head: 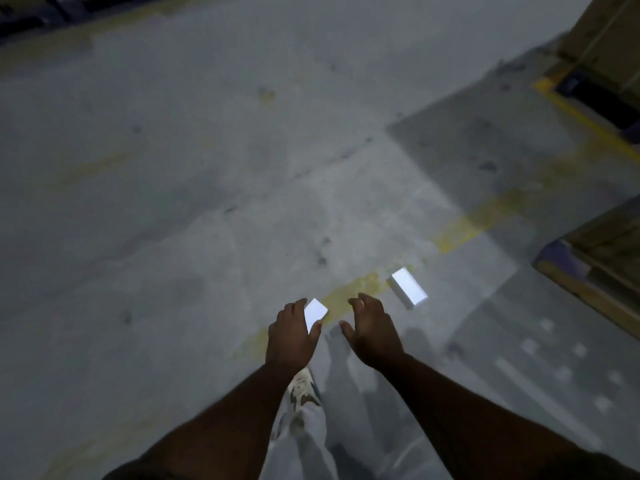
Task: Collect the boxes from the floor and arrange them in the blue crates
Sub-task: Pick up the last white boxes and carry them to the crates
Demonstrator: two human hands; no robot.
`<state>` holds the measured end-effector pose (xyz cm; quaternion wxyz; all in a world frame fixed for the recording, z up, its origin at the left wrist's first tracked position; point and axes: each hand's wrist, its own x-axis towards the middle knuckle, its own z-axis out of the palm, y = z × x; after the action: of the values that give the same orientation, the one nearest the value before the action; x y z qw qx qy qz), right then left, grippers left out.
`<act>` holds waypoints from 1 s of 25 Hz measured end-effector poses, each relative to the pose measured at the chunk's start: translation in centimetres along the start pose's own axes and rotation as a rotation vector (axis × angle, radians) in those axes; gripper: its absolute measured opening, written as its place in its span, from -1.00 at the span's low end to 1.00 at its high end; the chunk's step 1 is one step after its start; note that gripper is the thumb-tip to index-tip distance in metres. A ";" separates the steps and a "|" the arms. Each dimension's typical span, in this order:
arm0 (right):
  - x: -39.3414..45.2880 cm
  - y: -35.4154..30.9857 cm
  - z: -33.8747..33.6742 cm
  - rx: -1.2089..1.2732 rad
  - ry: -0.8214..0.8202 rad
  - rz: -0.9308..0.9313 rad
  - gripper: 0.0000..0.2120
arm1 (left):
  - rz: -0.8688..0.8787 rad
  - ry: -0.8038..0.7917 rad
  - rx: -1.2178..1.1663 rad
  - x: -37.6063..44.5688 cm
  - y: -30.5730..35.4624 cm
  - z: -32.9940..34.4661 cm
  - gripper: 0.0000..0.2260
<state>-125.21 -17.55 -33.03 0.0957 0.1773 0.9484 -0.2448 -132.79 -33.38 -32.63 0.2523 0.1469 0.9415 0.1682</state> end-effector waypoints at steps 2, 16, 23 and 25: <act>2.7 -0.2 2.3 0.007 -0.015 0.033 -0.51 | -0.015 -0.035 -0.001 3.6 -1.5 0.9 -0.46; 18.7 12.4 29.3 0.093 -0.252 0.016 -0.46 | -0.216 -0.185 0.025 23.3 -13.8 27.0 -0.40; 24.5 18.2 44.1 0.143 -0.332 0.005 -0.49 | -0.227 -0.122 0.088 32.4 -19.2 40.4 -0.40; 25.7 19.6 46.9 0.150 -0.322 -0.034 -0.35 | -0.256 -0.123 0.154 34.3 -20.9 43.3 -0.34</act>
<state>-136.91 -17.49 -88.81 0.2287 0.1266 0.9027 -0.3419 -142.54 -29.35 -90.72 0.3168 0.0548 0.9455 0.0527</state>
